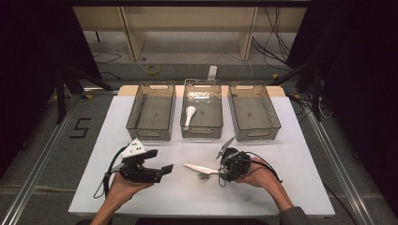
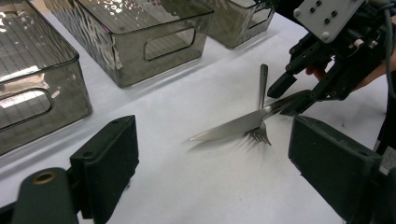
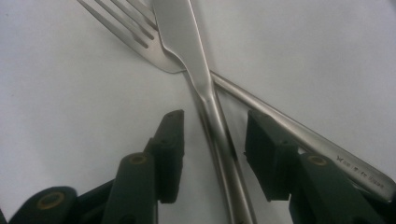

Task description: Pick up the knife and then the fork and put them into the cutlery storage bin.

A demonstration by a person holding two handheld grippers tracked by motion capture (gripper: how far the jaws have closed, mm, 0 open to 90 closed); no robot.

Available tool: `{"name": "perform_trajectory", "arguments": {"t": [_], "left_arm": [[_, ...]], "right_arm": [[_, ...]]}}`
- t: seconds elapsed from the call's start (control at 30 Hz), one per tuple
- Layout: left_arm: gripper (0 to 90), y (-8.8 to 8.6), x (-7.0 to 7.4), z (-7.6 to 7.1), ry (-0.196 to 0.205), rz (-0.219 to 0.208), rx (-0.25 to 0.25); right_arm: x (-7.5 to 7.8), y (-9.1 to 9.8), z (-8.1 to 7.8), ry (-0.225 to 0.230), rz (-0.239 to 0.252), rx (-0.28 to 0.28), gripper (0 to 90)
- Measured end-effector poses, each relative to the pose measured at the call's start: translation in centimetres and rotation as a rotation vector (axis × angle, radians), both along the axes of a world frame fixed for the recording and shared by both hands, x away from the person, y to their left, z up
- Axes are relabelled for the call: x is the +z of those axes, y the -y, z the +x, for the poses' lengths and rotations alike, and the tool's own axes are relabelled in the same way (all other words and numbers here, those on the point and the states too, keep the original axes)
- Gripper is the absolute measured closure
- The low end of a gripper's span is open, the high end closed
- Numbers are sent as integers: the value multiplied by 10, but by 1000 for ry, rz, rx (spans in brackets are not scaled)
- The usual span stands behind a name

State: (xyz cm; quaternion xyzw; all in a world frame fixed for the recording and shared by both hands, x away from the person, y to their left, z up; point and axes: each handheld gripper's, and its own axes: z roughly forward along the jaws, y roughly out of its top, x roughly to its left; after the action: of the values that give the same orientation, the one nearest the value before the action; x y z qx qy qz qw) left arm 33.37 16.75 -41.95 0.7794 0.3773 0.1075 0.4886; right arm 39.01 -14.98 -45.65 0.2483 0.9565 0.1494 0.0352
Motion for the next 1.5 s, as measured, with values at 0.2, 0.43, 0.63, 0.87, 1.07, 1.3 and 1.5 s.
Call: {"name": "perform_trajectory", "arguments": {"t": [0.2,0.43,0.63,0.87,1.07,1.3,1.5], "left_arm": [[155,1,-1,0,2,12,-4],[155,2,-1,0,2,17,-5],[155,2,-1,0,5,16,-5],[155,2,-1,-1,6,18,-7],[156,2,-1,-1,5,18,-7],[156,2,0,-1,7,20,-7],[157,1,0,0,13,11,-3]], "right_arm": [[-3,-2,2,0,-20,1,659],[-2,-4,3,-9,-30,-10,710],[-2,-6,4,-8,-42,3,729],[-1,-12,4,-20,-79,31,796],[-1,-14,5,-27,-93,35,807],[0,-14,5,-27,-87,40,811],[0,-14,5,-17,-86,48,813]]}}
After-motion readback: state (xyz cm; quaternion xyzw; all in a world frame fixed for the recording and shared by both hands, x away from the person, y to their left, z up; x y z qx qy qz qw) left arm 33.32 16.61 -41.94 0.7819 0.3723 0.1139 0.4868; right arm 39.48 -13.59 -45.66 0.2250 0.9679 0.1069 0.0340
